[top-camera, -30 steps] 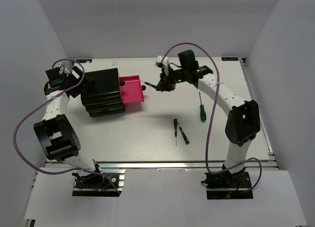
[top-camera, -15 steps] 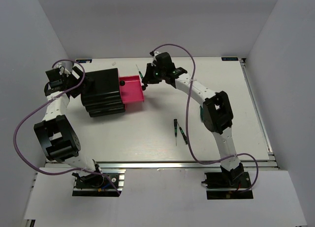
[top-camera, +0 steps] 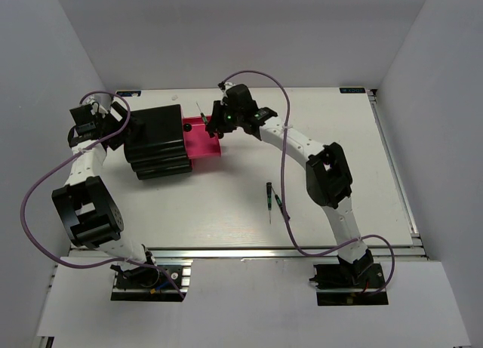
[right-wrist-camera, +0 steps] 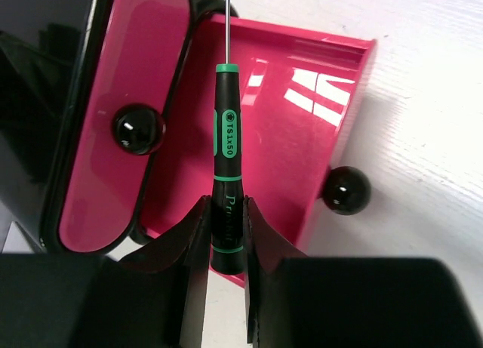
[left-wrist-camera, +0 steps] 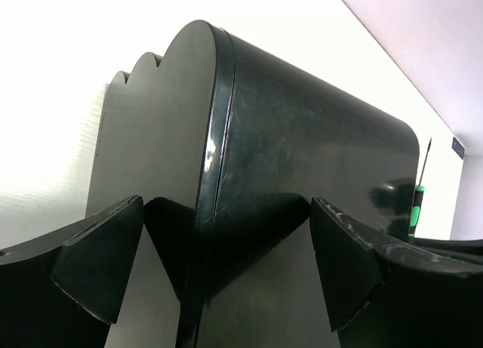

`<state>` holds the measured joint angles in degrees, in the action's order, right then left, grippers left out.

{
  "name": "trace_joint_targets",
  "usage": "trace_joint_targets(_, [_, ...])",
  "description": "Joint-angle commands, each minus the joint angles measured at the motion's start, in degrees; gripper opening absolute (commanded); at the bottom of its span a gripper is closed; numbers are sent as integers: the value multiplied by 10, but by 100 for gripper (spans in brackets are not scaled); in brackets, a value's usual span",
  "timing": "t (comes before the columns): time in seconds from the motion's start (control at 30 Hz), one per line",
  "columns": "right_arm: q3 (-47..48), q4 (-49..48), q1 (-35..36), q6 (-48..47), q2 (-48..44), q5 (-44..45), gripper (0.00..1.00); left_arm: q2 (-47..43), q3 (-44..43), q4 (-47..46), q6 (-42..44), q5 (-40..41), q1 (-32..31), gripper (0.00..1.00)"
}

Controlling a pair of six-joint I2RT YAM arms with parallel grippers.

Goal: Sort the tools into containers

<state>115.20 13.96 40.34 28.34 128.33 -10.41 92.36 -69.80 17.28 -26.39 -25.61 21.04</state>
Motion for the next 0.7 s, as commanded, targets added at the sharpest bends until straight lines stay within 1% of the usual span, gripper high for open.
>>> trace_joint_targets(0.0, [2, -15, 7, -3, -20, 5, 0, 16, 35, 102, 27, 15, -13, 97])
trace_joint_targets(0.13, [12, 0, 17, -32, -2, 1, 0, 19, 32, 102, 27, 13, -13, 97])
trace_joint_targets(0.17, [14, 11, 18, -35, 2, 0, 1, 19, 31, 102, 28, 13, -13, 97])
trace_joint_targets(0.2, [18, 14, 18, -43, 5, 0, 9, 20, 29, 102, 28, 13, -13, 97])
trace_joint_targets(0.4, [13, 19, 20, -67, 6, -5, 33, 21, 30, 101, 27, 12, -13, 97])
trace_joint_targets(0.47, [15, 20, 20, -77, 4, -8, 40, 21, 33, 101, 27, 13, -13, 97])
trace_joint_targets(0.57, [20, 17, 19, -85, -2, -7, 45, 22, 34, 99, 28, 12, -13, 97])
trace_joint_targets(0.67, [28, 11, 18, -94, -17, -17, 45, 22, 33, 99, 28, 12, -13, 97])
